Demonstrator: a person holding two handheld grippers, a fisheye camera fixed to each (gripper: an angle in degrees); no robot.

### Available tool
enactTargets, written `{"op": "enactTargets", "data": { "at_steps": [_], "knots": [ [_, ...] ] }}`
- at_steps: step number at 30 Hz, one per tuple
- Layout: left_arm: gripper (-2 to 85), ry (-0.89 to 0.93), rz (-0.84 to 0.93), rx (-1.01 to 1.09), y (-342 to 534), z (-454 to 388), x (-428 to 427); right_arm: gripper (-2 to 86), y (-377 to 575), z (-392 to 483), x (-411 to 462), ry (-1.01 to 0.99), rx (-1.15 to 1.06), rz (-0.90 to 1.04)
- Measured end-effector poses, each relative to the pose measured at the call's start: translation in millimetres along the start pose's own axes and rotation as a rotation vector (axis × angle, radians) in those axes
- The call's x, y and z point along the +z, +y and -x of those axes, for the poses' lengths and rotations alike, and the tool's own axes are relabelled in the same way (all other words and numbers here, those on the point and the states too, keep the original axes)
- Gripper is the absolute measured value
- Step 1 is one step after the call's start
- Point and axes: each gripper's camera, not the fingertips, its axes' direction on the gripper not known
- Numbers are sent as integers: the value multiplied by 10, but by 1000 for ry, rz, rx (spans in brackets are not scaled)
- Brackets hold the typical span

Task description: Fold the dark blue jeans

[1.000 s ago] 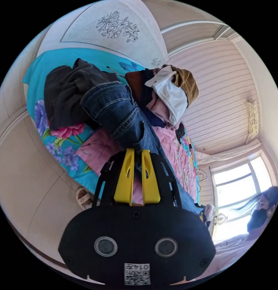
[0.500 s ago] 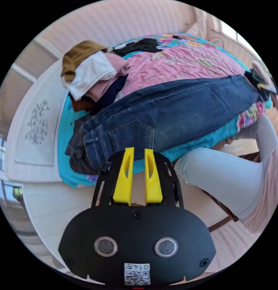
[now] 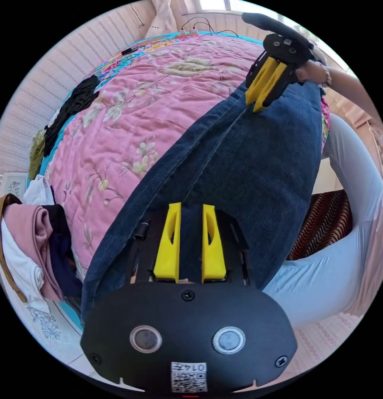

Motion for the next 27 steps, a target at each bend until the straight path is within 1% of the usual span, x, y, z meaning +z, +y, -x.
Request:
{"op": "enactTargets", "data": {
  "at_steps": [1, 4, 6, 8, 10, 11, 12, 13, 14, 15, 16, 18, 19, 21, 22, 24, 25, 26, 27],
  "knots": [
    [5, 12, -9, -11, -9, -3, 20, 28, 27, 6, -31, -3, -5, -13],
    [-6, 46, -72, -37, -55, -59, 20, 16, 169, 13, -284, -18, -27, -65],
    [-9, 2, -124, -44, -148, -96, -2, 15, 261, -80, -507, -37, -17, -103],
    [-9, -40, -119, -59, -289, -104, 109, 19, 287, -215, -545, -53, 16, -107],
    [-9, -78, -69, -75, -466, -130, 390, 27, 288, -367, -413, -38, 82, -95],
    [-8, -71, -5, -108, -580, -147, 682, 36, 298, -473, -227, -31, 155, -61],
    [-7, -56, 20, -171, -643, -168, 934, 49, 361, -546, -35, -13, 224, -17],
    [-6, -57, -2, -210, -649, -182, 979, 51, 425, -571, -8, -20, 263, -35],
    [-5, -58, -8, -246, -666, -216, 1021, 53, 616, -609, -92, -34, 363, -107],
    [-3, -63, -22, -281, -654, -257, 1020, 54, 878, -611, -248, -50, 459, -191],
    [-2, -64, -35, -288, -629, -291, 1002, 54, 1042, -597, -335, -63, 497, -243],
    [2, -108, -113, -292, -467, -492, 856, 55, 1838, -481, -616, -140, 597, -416],
    [3, -104, -138, -292, -420, -558, 810, 55, 2059, -447, -658, -147, 620, -444],
    [12, -48, -221, -264, -262, -900, 657, 57, 2980, -352, -721, -158, 767, -503],
    [14, -40, -239, -259, -229, -1002, 630, 57, 3218, -336, -717, -161, 811, -508],
    [17, -37, -283, -245, -154, -1431, 598, 60, 4163, -304, -653, -198, 1031, -542],
    [16, -42, -291, -257, -149, -1531, 604, 61, 4385, -301, -633, -216, 1085, -556],
    [14, -29, -316, -286, -162, -1715, 626, 63, 4798, -301, -599, -251, 1186, -585],
    [13, 8, -342, -287, -215, -1886, 661, 65, 5153, -303, -580, -268, 1262, -617]
  ]
}}
